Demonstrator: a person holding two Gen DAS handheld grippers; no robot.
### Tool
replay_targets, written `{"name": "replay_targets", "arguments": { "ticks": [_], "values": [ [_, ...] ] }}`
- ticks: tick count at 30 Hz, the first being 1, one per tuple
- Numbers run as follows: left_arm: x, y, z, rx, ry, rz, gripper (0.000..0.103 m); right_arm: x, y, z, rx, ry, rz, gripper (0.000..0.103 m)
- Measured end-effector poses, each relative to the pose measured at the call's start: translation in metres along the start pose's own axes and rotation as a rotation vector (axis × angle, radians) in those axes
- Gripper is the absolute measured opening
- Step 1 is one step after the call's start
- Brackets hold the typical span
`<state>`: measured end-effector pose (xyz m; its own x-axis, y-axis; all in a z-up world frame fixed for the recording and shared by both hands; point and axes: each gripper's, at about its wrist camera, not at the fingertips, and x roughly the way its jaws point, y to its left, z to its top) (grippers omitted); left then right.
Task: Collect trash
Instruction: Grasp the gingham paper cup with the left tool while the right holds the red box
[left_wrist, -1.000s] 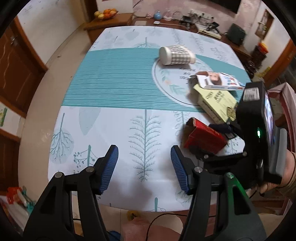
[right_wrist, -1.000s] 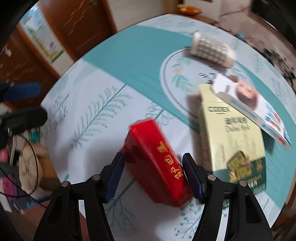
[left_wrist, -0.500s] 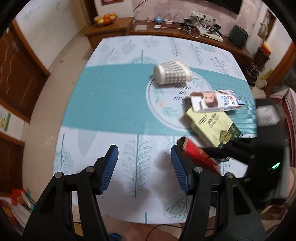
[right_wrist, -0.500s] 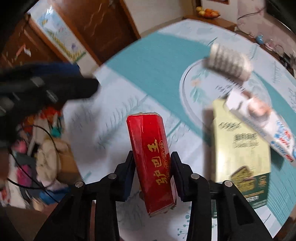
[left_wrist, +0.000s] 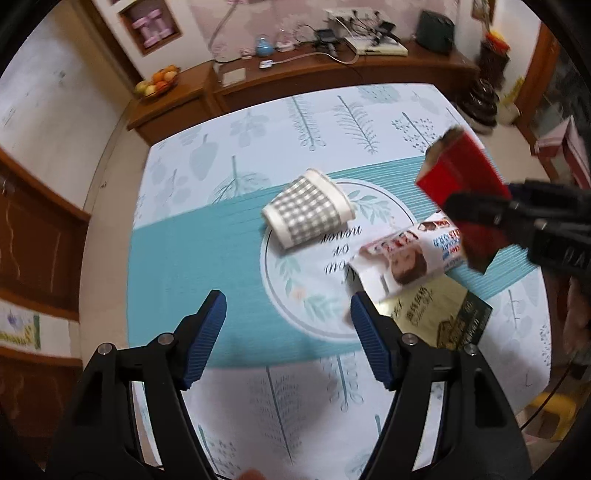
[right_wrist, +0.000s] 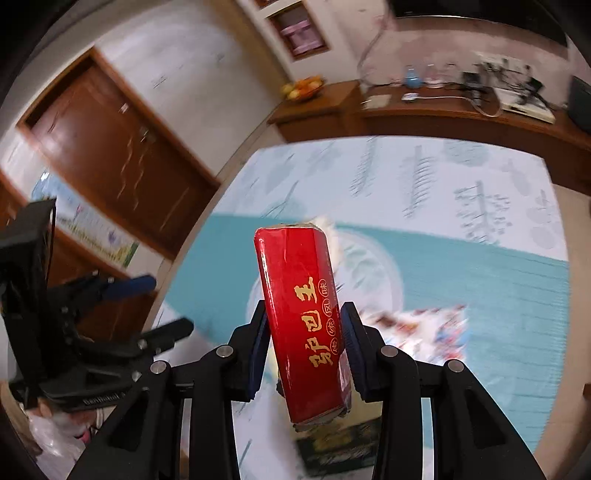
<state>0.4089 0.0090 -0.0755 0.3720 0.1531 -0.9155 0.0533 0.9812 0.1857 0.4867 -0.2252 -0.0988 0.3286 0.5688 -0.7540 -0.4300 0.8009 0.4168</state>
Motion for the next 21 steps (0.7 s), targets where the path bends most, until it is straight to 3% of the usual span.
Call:
{"name": "replay_targets", "arguments": {
  "ticks": [5, 13, 21],
  "values": [
    [0.038, -0.015, 0.026, 0.112, 0.030, 0.045, 0.067, 0.003, -0.036, 0.026, 0.063, -0.012, 0.008, 0.037],
    [0.100, -0.035, 0.042, 0.257, 0.089, 0.111, 0.067, 0.021, -0.051, 0.017, 0.112, -0.003, 0.029, 0.037],
    [0.126, -0.051, 0.057, 0.333, 0.095, 0.148, 0.067, 0.042, -0.062, 0.018, 0.131, 0.023, 0.042, 0.037]
  ]
}}
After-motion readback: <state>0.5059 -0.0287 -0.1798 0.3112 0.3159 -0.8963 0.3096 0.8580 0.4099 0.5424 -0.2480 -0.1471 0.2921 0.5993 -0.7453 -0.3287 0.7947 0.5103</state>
